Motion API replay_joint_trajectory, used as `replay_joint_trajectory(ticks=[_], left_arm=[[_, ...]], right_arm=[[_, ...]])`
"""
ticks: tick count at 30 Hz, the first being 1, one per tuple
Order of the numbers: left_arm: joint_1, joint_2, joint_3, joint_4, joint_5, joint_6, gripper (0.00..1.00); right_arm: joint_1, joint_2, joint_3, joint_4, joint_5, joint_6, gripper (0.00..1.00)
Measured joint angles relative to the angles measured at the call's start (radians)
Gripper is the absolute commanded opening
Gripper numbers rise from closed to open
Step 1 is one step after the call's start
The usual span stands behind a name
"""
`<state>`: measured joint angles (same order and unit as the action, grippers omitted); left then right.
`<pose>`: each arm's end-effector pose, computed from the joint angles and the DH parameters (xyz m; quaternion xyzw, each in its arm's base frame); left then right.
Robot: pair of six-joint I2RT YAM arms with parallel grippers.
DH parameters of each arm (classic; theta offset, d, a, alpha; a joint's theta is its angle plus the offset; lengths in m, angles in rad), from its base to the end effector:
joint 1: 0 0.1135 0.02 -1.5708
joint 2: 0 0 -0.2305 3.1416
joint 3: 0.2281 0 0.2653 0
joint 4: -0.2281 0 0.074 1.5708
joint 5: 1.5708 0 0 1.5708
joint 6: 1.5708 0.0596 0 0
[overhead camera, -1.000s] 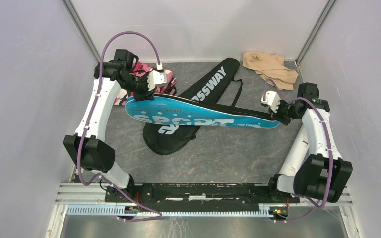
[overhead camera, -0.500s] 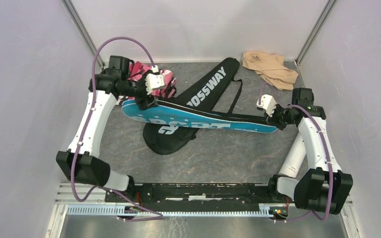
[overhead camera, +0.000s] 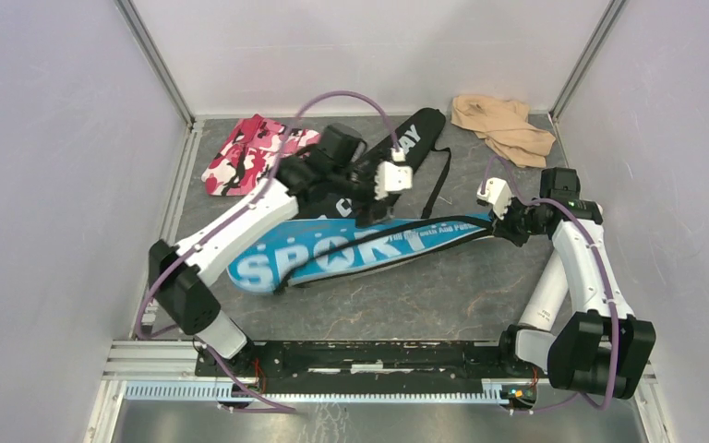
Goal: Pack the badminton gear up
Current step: Zip the racket bag at the center of the board.
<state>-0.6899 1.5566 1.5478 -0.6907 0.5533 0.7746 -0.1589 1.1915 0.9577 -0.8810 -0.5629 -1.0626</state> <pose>0.2663 -0.2603 0.3214 0.6688 0.5715 -0.2302 0.4161 0.2566 -0.0089 0.2144 -0.4651 0.8145 0.0971 0.3330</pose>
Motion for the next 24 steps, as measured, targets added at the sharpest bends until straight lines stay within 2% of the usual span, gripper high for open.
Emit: replay_joint_trajectory(ticks=[7, 13, 18, 24], left_arm=[[-0.204, 0.146, -0.026, 0.144, -0.074, -0.113, 0.94], [-0.325, 0.224, -0.078, 0.270, -0.187, -0.248, 0.93], [-0.352, 0.293, -0.066, 0.344, -0.270, -0.309, 0.92], [-0.298, 0.378, -0.014, 0.380, -0.232, -0.353, 0.92]], right_arm=[[-0.007, 0.032, 0.001, -0.016, -0.031, 0.011, 0.00], [-0.021, 0.033, -0.001, -0.026, -0.048, 0.012, 0.00], [-0.038, 0.032, -0.023, -0.026, -0.063, 0.011, 0.00], [-0.066, 0.014, -0.064, -0.026, -0.078, 0.010, 0.00]])
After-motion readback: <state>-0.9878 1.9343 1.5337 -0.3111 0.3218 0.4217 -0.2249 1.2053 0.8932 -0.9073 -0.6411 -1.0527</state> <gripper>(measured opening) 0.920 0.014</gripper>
